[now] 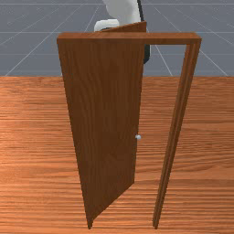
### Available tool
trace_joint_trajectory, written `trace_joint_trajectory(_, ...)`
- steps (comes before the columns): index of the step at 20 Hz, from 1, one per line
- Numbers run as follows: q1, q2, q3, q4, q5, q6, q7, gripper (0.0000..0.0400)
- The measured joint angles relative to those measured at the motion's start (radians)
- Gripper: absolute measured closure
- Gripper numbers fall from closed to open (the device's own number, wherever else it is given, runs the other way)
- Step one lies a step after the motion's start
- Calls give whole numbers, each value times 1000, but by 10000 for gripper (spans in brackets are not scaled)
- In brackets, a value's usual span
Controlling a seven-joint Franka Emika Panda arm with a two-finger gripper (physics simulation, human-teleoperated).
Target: Close the door
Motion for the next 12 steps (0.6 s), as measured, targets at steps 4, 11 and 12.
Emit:
trace_joint_trajectory(4,-23,-652,-16,-791,-70,129,21,346)
trace_joint_trajectory(11,-86,-949,49,-972,-163,37,94,18)
trace_joint_trajectory(12,-86,-932,51,-961,-167,41,99,11)
